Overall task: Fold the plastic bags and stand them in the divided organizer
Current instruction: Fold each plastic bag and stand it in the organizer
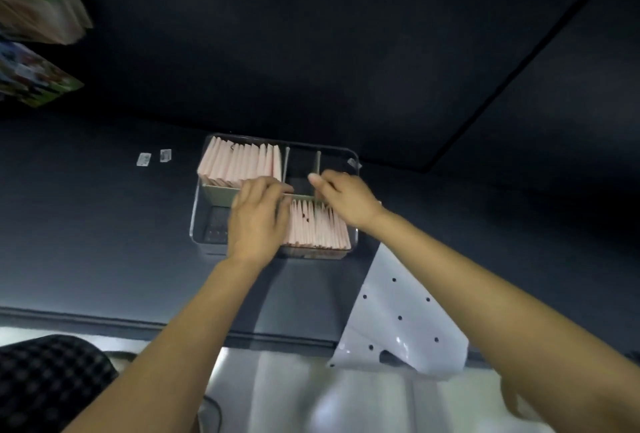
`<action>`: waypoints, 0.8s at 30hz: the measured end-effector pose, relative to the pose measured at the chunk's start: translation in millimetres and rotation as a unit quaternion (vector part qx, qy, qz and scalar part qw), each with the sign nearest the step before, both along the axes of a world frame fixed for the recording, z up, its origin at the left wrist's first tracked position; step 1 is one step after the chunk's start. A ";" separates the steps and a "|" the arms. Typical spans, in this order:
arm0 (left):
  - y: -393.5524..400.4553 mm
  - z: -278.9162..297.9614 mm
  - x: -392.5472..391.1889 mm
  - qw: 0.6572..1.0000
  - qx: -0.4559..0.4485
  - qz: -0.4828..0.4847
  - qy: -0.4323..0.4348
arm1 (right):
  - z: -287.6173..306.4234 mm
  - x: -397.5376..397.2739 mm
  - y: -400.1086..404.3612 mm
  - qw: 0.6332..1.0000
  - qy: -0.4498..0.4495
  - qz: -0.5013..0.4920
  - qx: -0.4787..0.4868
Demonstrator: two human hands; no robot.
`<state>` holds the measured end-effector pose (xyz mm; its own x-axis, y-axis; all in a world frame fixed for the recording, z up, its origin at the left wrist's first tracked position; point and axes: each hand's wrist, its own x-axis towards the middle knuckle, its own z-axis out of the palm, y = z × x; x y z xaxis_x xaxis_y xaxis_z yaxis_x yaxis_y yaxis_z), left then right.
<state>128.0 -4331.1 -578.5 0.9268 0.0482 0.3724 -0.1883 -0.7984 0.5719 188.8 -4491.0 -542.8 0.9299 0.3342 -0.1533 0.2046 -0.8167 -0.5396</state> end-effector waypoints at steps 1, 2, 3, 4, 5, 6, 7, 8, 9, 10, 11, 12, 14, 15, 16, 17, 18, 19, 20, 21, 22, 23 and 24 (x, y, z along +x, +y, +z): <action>-12.9 0.1 -8.6 0.998 0.025 -0.052 -0.011 | -2.8 -11.7 -23.0 0.999 -0.037 -0.012 0.011; -27.4 -1.9 -17.8 0.992 0.053 -0.115 -0.005 | -7.4 -26.8 -47.3 0.998 -0.062 -0.024 0.013; -43.1 -5.4 -27.6 0.979 0.084 -0.186 0.023 | -13.4 -45.0 -72.5 0.996 -0.077 -0.038 0.007; -59.3 -11.1 -38.2 0.958 0.115 -0.254 0.062 | -20.8 -66.0 -98.0 0.995 -0.079 -0.056 -0.008; -73.2 -19.4 -49.5 0.934 0.141 -0.312 0.103 | -29.9 -88.5 -122.0 0.994 -0.073 -0.070 -0.031; -85.3 -29.2 -61.1 0.908 0.164 -0.358 0.145 | -39.4 -111.8 -144.5 0.993 -0.062 -0.079 -0.066; -94.8 -39.6 -72.5 0.884 0.178 -0.394 0.179 | -49.2 -135.5 -165.0 0.990 -0.051 -0.080 -0.106; -100.8 -49.4 -82.5 0.866 0.186 -0.418 0.201 | -59.2 -156.9 -182.3 0.986 -0.039 -0.073 -0.143; -103.5 -58.0 -90.0 0.855 0.193 -0.430 0.215 | -68.9 -175.5 -197.3 0.983 -0.022 -0.058 -0.171; -102.7 -64.0 -95.7 0.849 0.201 -0.435 0.222 | -75.2 -191.4 -207.8 0.981 0.002 -0.047 -0.189; -100.1 -67.8 -99.1 0.847 0.207 -0.436 0.224 | -79.2 -203.3 -215.2 0.978 0.019 -0.036 -0.203; -96.7 -70.7 -101.1 0.844 0.215 -0.437 0.223 | -81.7 -211.6 -220.7 0.975 0.023 -0.024 -0.221; -89.2 -73.7 -101.8 0.832 0.246 -0.449 0.216 | -84.3 -214.1 -227.6 0.966 0.014 0.013 -0.259; -85.9 -73.4 -101.6 0.821 0.270 -0.454 0.215 | -85.3 -210.3 -230.3 0.959 0.015 0.029 -0.282; -83.1 -73.3 -101.4 0.812 0.293 -0.456 0.217 | -86.2 -204.7 -232.5 0.955 0.035 0.037 -0.291; -80.9 -73.3 -101.4 0.808 0.309 -0.453 0.218 | -89.6 -197.4 -236.4 0.956 0.036 0.043 -0.288; -80.4 -71.9 -101.3 0.806 0.322 -0.446 0.217 | -93.8 -188.0 -241.6 0.960 0.041 0.039 -0.273; -80.9 -70.1 -101.7 0.807 0.333 -0.437 0.216 | -97.8 -177.9 -246.9 0.963 0.040 0.038 -0.264; -82.1 -67.9 -102.2 0.813 0.336 -0.429 0.206 | -99.1 -167.5 -250.1 0.964 0.041 0.042 -0.259; -84.1 -65.5 -103.1 0.824 0.331 -0.426 0.173 | -98.1 -157.2 -252.0 0.963 0.045 0.051 -0.259; -86.8 -62.8 -104.2 0.828 0.332 -0.429 0.140 | -96.5 -148.9 -253.7 0.964 0.055 0.058 -0.255; -90.4 -59.2 -105.3 0.826 0.342 -0.431 0.122 | -94.7 -142.3 -255.3 0.963 0.065 0.064 -0.253; -94.8 -59.2 -106.4 0.827 0.347 -0.432 0.092 | -92.7 -138.5 -257.1 0.963 0.073 0.070 -0.250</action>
